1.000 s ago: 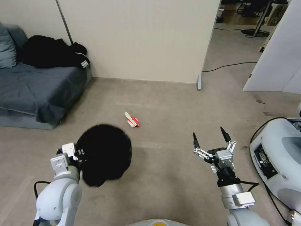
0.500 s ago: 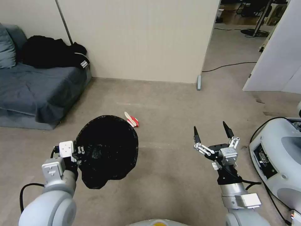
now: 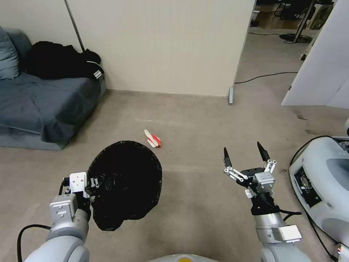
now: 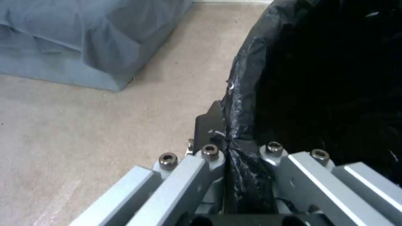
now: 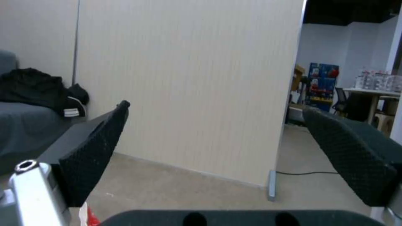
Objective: Pick up the trash bin, then pick up the garbage from the floor and place it into the trash bin.
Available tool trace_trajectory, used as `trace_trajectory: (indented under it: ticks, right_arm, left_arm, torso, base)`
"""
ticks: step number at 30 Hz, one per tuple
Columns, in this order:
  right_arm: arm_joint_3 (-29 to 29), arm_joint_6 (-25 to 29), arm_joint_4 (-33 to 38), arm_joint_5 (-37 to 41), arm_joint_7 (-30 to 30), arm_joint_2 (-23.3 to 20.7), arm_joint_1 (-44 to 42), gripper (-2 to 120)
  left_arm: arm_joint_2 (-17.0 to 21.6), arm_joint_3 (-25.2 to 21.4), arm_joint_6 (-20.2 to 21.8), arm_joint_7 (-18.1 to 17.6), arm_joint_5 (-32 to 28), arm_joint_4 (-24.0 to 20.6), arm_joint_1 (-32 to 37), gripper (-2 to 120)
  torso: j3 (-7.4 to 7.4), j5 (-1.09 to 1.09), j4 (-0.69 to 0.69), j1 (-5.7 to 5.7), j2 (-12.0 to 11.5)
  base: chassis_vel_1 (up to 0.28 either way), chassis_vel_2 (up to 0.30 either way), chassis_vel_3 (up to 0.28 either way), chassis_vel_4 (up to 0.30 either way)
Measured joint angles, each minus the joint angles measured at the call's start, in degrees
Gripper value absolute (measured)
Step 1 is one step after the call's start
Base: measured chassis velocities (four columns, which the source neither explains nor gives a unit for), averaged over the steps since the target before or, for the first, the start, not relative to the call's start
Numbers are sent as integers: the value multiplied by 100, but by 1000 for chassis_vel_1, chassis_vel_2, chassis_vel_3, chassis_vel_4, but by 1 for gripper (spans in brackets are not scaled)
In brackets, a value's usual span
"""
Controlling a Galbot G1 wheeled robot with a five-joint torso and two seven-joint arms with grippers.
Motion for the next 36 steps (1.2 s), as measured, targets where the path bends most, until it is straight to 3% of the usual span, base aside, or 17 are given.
trace_trajectory:
  ticks: [36]
  right_arm:
    - [30,-77,-96,40,8,1,-4,100]
  left_arm:
    - [-25,-158,-175,210,21,173,-152,1]
  torso:
    - [0,0,0,0,0]
  base:
    - [-66,62,65,-69]
